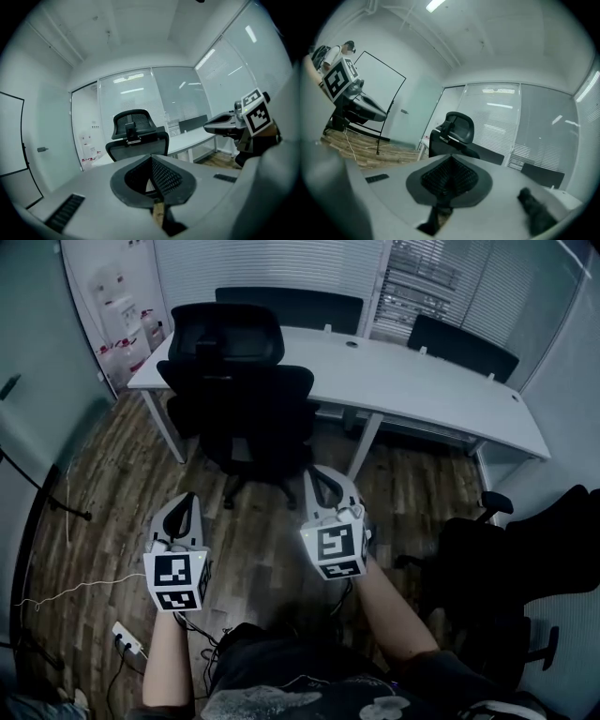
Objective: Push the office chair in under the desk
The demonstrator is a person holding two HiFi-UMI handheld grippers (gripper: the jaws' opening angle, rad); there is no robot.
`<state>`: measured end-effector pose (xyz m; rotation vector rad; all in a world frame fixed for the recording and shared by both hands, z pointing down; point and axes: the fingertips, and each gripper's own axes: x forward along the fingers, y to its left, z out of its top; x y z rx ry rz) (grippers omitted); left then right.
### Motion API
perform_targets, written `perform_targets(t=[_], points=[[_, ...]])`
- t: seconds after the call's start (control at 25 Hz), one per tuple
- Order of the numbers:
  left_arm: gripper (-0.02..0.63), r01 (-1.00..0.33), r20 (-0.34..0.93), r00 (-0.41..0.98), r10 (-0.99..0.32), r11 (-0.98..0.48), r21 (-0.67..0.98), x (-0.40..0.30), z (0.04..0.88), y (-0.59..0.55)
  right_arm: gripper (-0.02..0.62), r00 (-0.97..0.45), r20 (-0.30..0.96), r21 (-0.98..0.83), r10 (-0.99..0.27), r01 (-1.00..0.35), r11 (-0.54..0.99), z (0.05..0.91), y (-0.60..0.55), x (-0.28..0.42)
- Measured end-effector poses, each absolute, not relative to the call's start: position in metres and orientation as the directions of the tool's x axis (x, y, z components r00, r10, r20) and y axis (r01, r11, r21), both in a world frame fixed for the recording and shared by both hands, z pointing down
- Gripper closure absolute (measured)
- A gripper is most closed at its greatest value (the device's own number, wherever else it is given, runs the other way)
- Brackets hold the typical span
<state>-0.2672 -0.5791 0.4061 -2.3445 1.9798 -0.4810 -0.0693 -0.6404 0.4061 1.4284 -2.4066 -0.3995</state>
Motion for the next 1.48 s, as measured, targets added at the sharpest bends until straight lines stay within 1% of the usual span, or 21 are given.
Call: perform_targets(t=[0.32, 0.48, 0.68, 1.0, 1.48], points=[[0.592, -0.964, 0.234, 0.129, -0.964, -0.177, -0.199, -0.276, 0.416, -0.538, 0.572, -0.485, 0.141, 0.384, -0.863, -0.777, 0.5, 0.413, -0.607, -0.09], [0.592, -0.966, 0.236, 0.136, -0.962, -0.182, -0.182, -0.279, 0.415, -0.504, 0.574, -0.505, 0.138, 0.376, -0.852, -0.769, 0.517, 0.406, -0.574, -0.105], [0.592, -0.967, 0.24, 0.155, -0.958, -0.197, -0.163, -0.281, 0.417, -0.457, 0.574, -0.493, 0.152, 0.389, -0.857, -0.767, 0.511, 0.407, -0.526, -0.114], [0.592, -0.964, 0.253, 0.178, -0.951, -0.22, -0.149, -0.28, 0.425, -0.372, 0.574, -0.461, 0.173, 0.367, -0.87, -0.79, 0.491, 0.414, -0.436, -0.1], [0.592, -0.959, 0.275, 0.207, -0.939, -0.25, -0.132, -0.259, 0.434, -0.254, 0.574, -0.431, 0.193, 0.348, -0.882, -0.81, 0.472, 0.417, -0.316, -0.074]])
